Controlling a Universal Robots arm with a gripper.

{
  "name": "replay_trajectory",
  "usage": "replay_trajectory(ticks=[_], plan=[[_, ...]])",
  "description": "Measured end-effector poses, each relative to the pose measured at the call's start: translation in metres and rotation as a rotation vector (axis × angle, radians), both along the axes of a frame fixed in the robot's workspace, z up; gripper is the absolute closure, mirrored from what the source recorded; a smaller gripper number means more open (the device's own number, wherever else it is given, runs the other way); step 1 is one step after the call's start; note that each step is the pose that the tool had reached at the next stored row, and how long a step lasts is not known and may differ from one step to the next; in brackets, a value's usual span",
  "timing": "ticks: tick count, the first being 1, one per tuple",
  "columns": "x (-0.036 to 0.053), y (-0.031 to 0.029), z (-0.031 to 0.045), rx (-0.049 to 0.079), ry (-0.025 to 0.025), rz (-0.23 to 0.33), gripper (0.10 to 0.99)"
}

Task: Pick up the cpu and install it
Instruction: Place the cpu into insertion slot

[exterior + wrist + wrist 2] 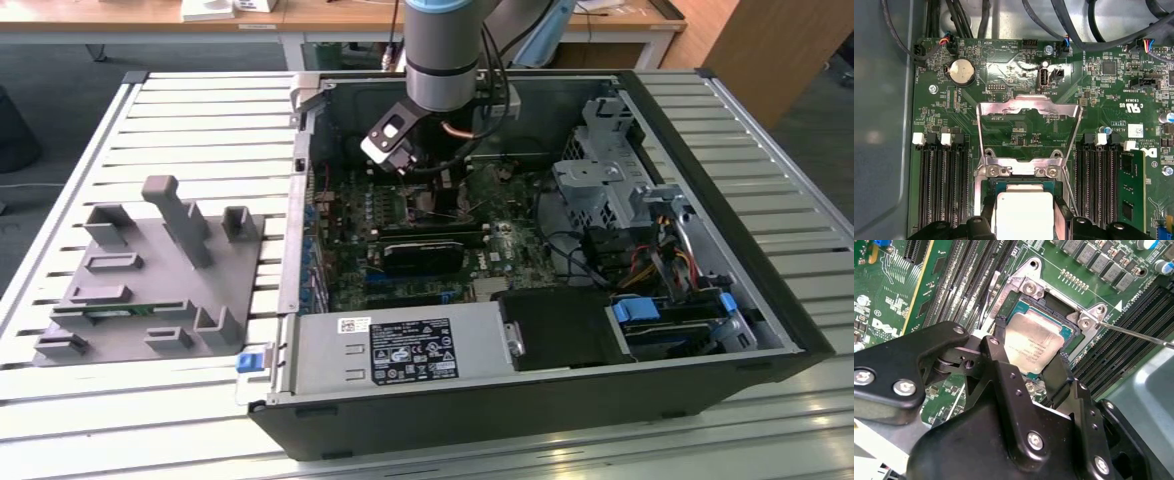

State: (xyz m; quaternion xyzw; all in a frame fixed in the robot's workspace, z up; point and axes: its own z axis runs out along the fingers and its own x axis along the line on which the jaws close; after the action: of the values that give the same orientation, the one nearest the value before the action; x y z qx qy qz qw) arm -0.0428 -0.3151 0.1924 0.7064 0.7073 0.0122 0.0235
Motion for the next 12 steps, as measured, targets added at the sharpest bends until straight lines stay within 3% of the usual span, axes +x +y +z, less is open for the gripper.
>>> replay_trajectory(ticks=[10, 11, 12], plan=[[0.0002, 0.0003, -0.0013, 0.002, -0.0012, 0.0, 0.533], [0.0002, 0.0003, -0.001, 0.001, -0.0009, 0.0, 0.475], [0.0001, 0.0002, -0.0004, 0.001, -0.0005, 0.0, 0.475]])
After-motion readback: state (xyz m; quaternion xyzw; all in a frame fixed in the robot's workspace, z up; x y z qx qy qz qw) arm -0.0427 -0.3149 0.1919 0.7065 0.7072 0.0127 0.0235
